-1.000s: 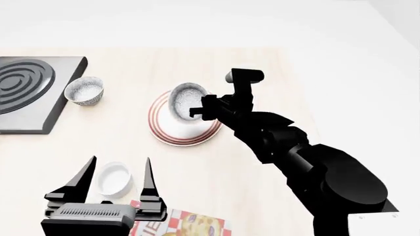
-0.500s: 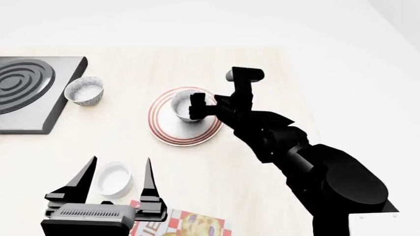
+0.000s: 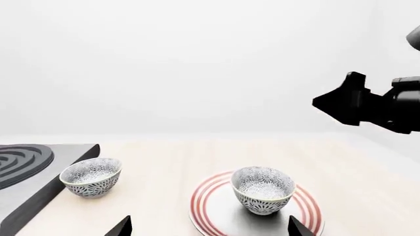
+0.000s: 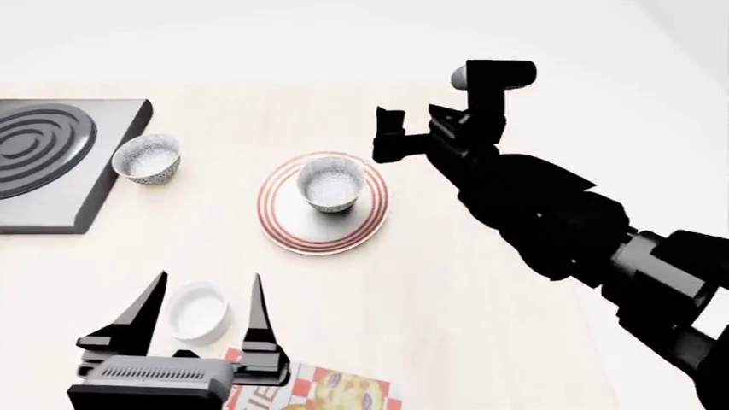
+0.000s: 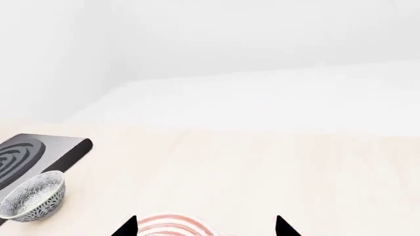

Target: Pick the akita bowl next to the cookies box and place it on the plate.

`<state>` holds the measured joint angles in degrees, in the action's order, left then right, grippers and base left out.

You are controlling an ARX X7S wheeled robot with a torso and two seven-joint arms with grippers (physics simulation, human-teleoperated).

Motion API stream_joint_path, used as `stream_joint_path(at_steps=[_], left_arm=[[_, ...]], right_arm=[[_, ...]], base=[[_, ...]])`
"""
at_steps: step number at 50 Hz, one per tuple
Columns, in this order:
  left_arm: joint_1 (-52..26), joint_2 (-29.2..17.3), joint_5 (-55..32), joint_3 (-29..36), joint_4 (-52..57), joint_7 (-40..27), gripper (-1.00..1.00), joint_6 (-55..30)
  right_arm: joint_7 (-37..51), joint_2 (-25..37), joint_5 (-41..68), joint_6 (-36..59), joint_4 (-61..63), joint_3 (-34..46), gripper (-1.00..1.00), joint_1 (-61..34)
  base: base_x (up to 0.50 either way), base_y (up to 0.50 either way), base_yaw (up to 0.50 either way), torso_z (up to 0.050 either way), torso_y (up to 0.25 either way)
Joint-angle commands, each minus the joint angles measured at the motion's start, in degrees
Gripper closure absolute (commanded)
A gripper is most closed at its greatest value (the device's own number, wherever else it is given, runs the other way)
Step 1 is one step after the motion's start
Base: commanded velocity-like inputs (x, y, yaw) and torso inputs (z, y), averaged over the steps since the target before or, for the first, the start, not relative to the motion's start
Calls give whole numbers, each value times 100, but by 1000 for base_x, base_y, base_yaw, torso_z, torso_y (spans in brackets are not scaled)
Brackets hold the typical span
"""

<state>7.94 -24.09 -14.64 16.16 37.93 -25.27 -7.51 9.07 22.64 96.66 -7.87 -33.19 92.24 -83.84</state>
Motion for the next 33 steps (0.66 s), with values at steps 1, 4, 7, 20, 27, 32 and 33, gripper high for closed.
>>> stream_joint_path(at_steps=[1,4,7,20,27,32,33], left_arm=[[-40,8,44,81,-139,54,-100,92],[-49,7,37,84,-173,74,-100,142],[-74,9,60,92,-264,92,-100,193],[-66,-16,23,69,-346,132,-100,347],[-72,-16,24,77,-399,144,-100,410],[-72,-21,40,89,-409,144,-100,436],[-78,-18,38,94,-427,153,-100,452]], right_arm=[[2004,2508,-1129,-1041,3558,-18,-100,-38],[2520,3204,-1641,-1448,4364,-69,-100,83],[2830,3594,-1939,-1763,4775,-133,-100,197],[3959,4900,-3329,-2735,6148,-329,-100,547],[4284,5406,-3828,-3126,6502,-252,-100,866],[4520,5689,-4168,-3345,6702,-172,-100,1078],[4584,5758,-4283,-3466,6746,-120,-100,1181]], base=[[0,0,0,0,211],[0,0,0,0,250],[0,0,0,0,250],[0,0,0,-1,250],[0,0,0,-1,250],[0,0,0,-1,250],[0,0,0,-1,250]])
